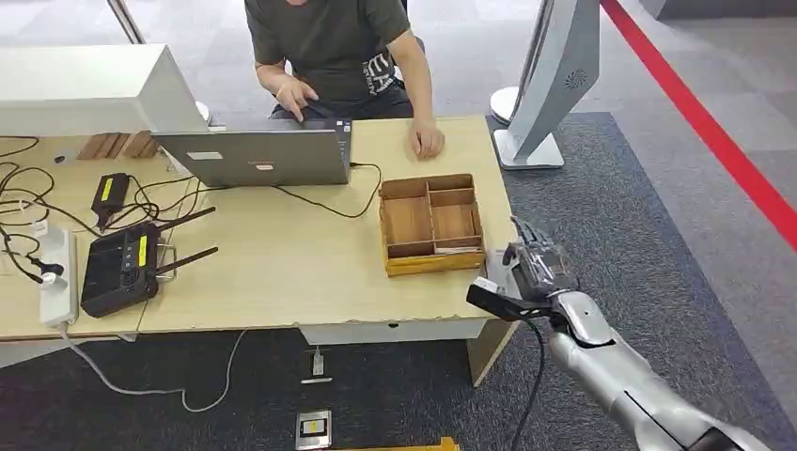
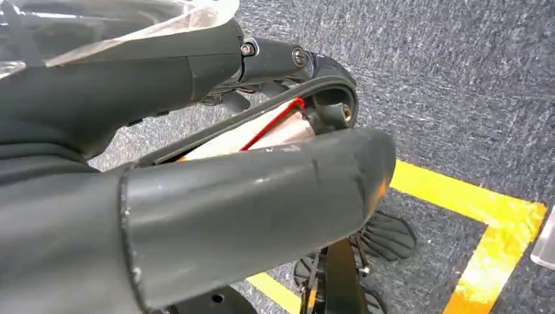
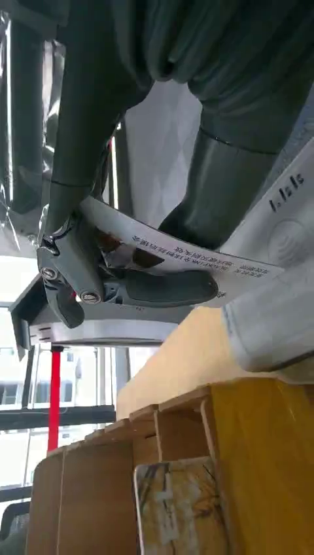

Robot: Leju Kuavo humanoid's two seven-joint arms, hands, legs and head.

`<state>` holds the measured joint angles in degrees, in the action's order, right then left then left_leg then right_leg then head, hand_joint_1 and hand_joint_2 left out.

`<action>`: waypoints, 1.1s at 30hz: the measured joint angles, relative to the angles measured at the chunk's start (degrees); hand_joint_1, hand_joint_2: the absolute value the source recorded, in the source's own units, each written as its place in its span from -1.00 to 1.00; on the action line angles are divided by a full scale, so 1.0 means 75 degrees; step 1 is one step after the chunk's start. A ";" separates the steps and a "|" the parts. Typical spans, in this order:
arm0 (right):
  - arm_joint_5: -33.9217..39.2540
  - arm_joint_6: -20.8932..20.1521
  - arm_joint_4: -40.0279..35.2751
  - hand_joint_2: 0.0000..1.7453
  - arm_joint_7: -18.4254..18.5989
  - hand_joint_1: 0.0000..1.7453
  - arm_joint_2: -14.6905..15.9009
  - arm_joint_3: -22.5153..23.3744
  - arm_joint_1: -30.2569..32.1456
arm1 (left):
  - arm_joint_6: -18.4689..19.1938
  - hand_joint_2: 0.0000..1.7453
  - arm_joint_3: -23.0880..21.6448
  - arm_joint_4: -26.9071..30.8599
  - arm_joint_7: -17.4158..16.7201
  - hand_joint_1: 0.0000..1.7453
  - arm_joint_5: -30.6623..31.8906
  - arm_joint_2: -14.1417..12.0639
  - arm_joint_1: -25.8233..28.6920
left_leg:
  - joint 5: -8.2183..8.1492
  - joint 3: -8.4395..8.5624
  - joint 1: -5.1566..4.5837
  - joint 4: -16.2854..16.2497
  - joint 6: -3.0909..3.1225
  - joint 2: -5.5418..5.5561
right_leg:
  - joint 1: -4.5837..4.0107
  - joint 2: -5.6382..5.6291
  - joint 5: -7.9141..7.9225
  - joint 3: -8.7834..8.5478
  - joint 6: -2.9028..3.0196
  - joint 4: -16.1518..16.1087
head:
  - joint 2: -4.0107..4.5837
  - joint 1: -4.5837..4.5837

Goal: Pass the card to the sensor for recognition and then transmit it.

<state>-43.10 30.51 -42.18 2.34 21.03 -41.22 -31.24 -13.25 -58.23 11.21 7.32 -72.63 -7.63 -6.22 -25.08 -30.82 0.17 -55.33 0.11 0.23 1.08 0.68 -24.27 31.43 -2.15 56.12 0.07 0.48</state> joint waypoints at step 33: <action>0.0976 0.0181 0.0595 1.00 -0.0268 1.00 -0.0038 -0.0437 0.0004 | -0.0149 -1.00 0.0067 0.0000 -0.0195 -1.00 0.0018 -0.0061 -0.0001 | 0.0000 0.0011 0.0000 0.0000 0.0000 -0.0005 | 0.0000 -0.0001 0.0000 -0.0006 0.0000 -0.0002 | 0.0000 0.0003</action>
<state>-35.78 31.87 -37.72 0.33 20.74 -44.50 -31.21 -14.36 -57.72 11.21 5.86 -72.50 -8.09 -6.23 -25.08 -30.74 0.17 -55.33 0.11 0.19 1.08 0.68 -24.27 31.39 -2.15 56.11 0.07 0.50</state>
